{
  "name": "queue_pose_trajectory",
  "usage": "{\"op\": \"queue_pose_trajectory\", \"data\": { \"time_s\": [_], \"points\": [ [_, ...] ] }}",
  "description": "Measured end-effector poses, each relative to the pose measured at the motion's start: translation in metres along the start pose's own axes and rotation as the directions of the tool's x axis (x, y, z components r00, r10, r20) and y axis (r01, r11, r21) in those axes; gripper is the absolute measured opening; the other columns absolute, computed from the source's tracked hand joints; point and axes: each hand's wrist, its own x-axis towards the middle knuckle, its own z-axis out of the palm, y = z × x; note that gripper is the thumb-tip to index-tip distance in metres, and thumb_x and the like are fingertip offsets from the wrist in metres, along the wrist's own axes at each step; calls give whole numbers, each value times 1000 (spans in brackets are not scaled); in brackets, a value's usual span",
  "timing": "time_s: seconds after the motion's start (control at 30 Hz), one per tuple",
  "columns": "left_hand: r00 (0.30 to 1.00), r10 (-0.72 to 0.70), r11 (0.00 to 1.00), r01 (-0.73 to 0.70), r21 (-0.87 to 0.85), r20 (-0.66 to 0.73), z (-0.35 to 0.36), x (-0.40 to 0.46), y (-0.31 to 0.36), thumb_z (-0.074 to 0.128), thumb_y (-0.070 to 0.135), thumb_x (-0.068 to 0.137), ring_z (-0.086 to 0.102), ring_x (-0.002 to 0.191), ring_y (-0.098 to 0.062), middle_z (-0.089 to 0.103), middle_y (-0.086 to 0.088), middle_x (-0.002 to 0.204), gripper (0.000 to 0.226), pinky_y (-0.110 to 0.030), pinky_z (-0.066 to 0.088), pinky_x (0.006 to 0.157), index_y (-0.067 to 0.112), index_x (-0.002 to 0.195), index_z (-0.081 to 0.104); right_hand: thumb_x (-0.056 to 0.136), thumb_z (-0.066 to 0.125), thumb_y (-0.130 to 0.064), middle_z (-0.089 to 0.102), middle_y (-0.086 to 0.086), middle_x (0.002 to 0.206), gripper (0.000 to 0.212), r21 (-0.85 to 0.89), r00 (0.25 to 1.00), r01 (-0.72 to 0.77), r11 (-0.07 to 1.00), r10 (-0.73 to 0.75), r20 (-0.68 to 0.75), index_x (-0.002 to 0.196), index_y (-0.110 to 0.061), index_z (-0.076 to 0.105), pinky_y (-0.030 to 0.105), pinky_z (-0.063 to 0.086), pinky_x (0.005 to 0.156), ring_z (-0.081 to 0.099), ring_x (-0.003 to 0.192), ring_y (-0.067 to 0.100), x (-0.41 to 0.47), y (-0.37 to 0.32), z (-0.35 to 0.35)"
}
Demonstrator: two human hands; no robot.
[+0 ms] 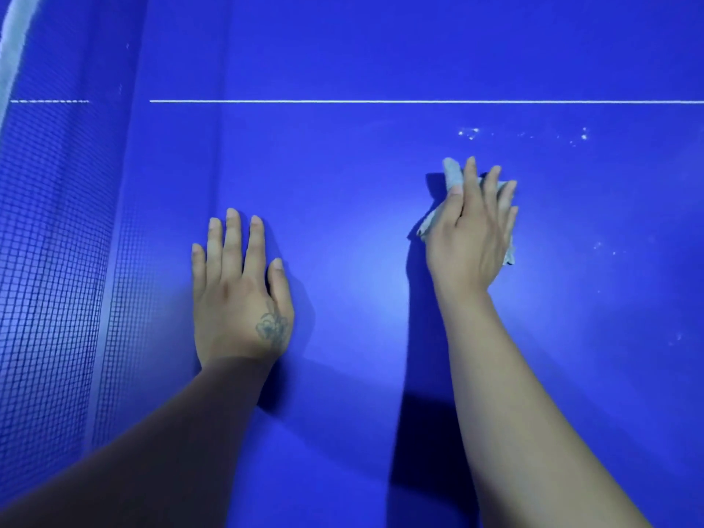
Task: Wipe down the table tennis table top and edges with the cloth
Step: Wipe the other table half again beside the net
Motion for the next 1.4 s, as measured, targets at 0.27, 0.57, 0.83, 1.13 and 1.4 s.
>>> {"op": "queue_pose_trajectory", "data": {
  "time_s": [0.27,0.57,0.83,1.13,1.4],
  "points": [
    [1000,-14,1000,15,15,-20,-1,0,1,37,36,110,19,163,-33,27,-12,175,60,-54,16,132,11,164,39,115,21,-39,7,9,180,60,-43,993,-114,993,113,-25,172,-22,14,44,1,134,0,167,29,91,-22,18],
    [1000,-13,999,13,49,7,-2,0,2,35,35,110,19,163,-33,27,-12,175,60,-55,18,131,11,165,37,110,24,-60,6,4,181,79,-231,961,220,948,-171,216,172,-12,14,43,0,134,-2,167,25,98,-82,60],
    [1000,-16,999,16,51,3,-1,1,1,38,35,109,21,163,-33,28,-13,174,60,-54,18,131,11,164,39,108,38,-53,23,2,178,70,-132,830,531,837,-481,282,169,-18,32,42,8,133,12,166,25,5,-114,77],
    [1000,-22,999,22,31,15,1,-2,2,35,33,106,16,164,-29,24,-10,176,63,-52,13,133,13,166,35,112,40,-54,23,-1,178,66,-77,780,585,808,-533,327,168,-21,33,43,16,134,11,166,19,-112,-28,16],
    [1000,-7,1000,7,17,-1,1,-2,1,34,30,105,18,163,-33,26,-12,175,63,-53,13,133,11,164,37,112,11,-55,14,9,179,67,-226,944,305,925,-262,201,172,-26,19,48,10,134,7,166,28,-48,-8,8]
  ]
}}
